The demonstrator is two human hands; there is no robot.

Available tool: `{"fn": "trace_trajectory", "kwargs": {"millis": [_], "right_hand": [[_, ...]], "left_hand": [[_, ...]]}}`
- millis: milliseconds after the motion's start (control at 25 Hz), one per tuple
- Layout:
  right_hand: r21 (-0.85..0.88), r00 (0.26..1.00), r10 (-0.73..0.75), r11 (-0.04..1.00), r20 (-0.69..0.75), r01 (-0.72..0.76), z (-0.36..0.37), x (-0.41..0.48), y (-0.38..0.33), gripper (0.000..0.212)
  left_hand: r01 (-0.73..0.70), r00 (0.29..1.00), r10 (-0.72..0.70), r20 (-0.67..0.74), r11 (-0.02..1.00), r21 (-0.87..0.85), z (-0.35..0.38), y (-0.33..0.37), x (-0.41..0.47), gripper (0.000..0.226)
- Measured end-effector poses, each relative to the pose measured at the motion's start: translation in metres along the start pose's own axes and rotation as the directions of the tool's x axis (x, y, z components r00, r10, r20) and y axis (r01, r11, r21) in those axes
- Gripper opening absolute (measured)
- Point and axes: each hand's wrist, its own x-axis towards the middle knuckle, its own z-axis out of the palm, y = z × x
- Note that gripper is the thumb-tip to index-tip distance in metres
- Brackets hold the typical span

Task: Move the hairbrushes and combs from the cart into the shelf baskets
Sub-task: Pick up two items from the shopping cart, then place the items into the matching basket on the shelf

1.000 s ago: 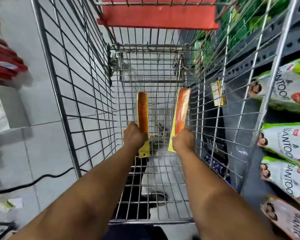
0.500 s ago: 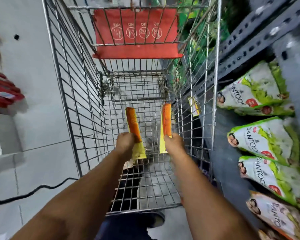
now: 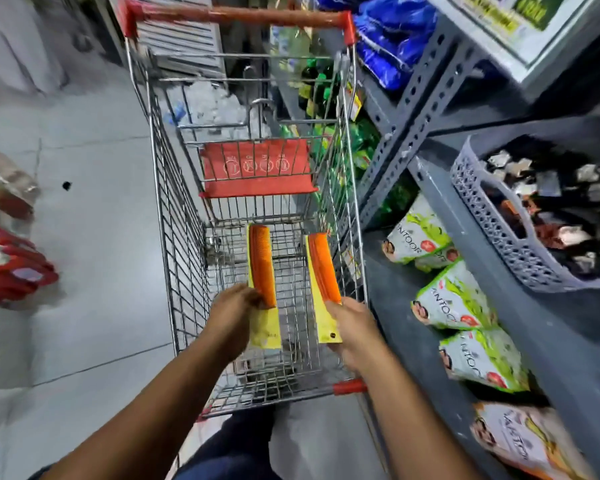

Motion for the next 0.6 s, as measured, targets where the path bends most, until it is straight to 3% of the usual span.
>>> {"fn": "trace_trajectory", "kwargs": {"millis": [200,280,440,600], "right_hand": [[0.253,0.982,-0.188,0.951,0.024,0.175,-0.051,-0.084,-0.015,0.015],[0.309,0.965,-0.261,0.916,-0.027,0.257,-0.080,-0.122,-0.011,0.019],[0.357,0.921,-0.342,0.850,-0.187,0.388,-0.143,-0.190,0.013,0.021],[0.378,0.863,-0.325,0.798,-0.386,0.470,-0.199,-0.249,0.053,0.016]], "left_hand": [[-0.124,0.986,0.127,0.110,0.992,-0.036,0.024,0.023,-0.073,0.015],[-0.152,0.958,0.158,0.238,0.987,-0.046,0.043,0.025,-0.106,0.015],[-0.157,0.848,0.174,0.501,0.985,-0.077,0.089,0.016,-0.166,0.035],[-0.172,0.710,0.155,0.687,0.984,-0.044,0.134,-0.004,-0.222,0.021]]}}
